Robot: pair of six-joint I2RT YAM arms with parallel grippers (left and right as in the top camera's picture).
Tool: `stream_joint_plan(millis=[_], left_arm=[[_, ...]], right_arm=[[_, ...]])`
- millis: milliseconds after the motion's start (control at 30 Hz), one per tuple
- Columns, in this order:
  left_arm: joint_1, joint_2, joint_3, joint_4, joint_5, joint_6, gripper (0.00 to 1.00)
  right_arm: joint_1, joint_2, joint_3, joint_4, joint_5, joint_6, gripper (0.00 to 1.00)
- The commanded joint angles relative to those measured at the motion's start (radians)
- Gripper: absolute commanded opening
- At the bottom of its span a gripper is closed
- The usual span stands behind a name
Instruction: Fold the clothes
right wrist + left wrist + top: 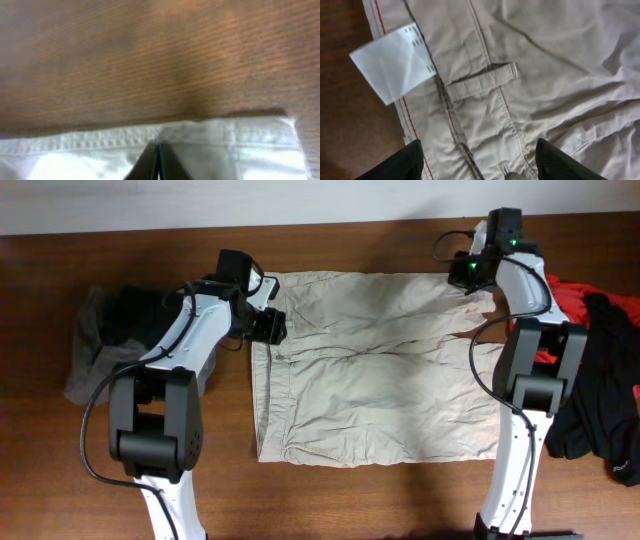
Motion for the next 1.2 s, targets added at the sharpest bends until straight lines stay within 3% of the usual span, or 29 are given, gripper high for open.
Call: stream_joint_plan(millis=[0,33,133,233,400,833,1167], left_arm=[[0.001,0.008,0.017,0.012,0.012,0.008,0.71],[0.001,0.008,0.019,0.013,0.011,0.008,0.71],[0.001,0.008,0.033,0.014,0.011,0.008,0.71],[0.001,0.008,0.044,0.024,0.012,0.008,0.71],[0.001,0.008,0.050,0.030,0.012,0.008,0.71],[0.000,0.008,0.050,0.016,0.012,0.008,0.70],[0.000,0.008,0.050,-0.007,0.015,-0.003,0.71]], right_arm=[[0.002,0.005,0.190,-0.216,-0.097,0.003,0.20],[0.002,0.005,0.233,-0.286,-0.096,0.003,0.34],[0.003,0.005,0.319,-0.438,-0.090,-0.001,0.38],[0.015,0.013,0.318,-0.472,-0.086,-0.001,0.17],[0.050,0.053,0.278,-0.457,-0.042,0.002,0.05],[0.116,0.099,0.078,-0.307,-0.009,0.069,0.04],[0.120,0.119,-0.092,0.108,0.010,0.117,0.04]])
